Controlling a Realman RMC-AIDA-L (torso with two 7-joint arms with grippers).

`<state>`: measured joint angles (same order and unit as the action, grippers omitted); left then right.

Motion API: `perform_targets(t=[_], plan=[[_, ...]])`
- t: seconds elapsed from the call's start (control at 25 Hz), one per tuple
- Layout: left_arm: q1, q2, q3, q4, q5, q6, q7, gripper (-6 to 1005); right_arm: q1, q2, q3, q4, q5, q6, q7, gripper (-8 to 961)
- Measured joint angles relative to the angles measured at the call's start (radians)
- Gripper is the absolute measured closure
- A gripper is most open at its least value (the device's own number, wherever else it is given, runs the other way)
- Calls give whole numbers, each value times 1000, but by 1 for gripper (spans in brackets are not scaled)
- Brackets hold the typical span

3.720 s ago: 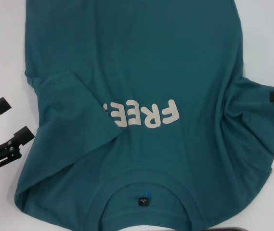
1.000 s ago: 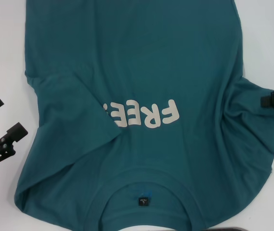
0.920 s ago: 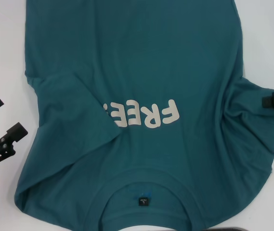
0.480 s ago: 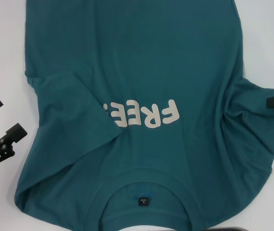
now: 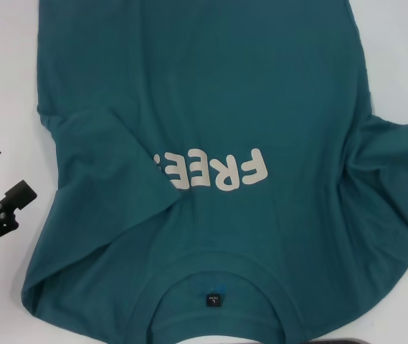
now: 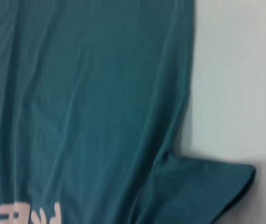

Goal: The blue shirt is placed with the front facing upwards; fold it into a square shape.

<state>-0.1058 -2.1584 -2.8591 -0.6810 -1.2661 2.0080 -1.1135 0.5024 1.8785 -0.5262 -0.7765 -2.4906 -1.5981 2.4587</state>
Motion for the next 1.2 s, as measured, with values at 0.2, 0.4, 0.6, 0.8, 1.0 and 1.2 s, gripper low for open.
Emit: perform_targets(t=[0.2, 0.4, 0.6, 0.8, 1.0, 1.2], plan=[[1, 0, 0, 0, -7, 0, -1, 53, -2, -6, 41, -26, -2, 1, 7, 937], [3, 0, 0, 0, -18, 0, -1, 53, -3, -18, 51, -35, -2, 5, 21, 928], [6, 0, 0, -1, -30, 1, -2, 53, -4, -23, 71, -65, -2, 4, 35, 919], [6, 0, 0, -1, -31, 2, -2, 54, 4, -25, 77, -70, -2, 6, 42, 910], [6, -1, 0, 0, -36, 4, -3, 54, 12, -25, 73, -71, -2, -4, 43, 901], [9, -1, 0, 0, -48, 5, -3, 54, 14, -13, 72, -76, 3, -78, 29, 892]])
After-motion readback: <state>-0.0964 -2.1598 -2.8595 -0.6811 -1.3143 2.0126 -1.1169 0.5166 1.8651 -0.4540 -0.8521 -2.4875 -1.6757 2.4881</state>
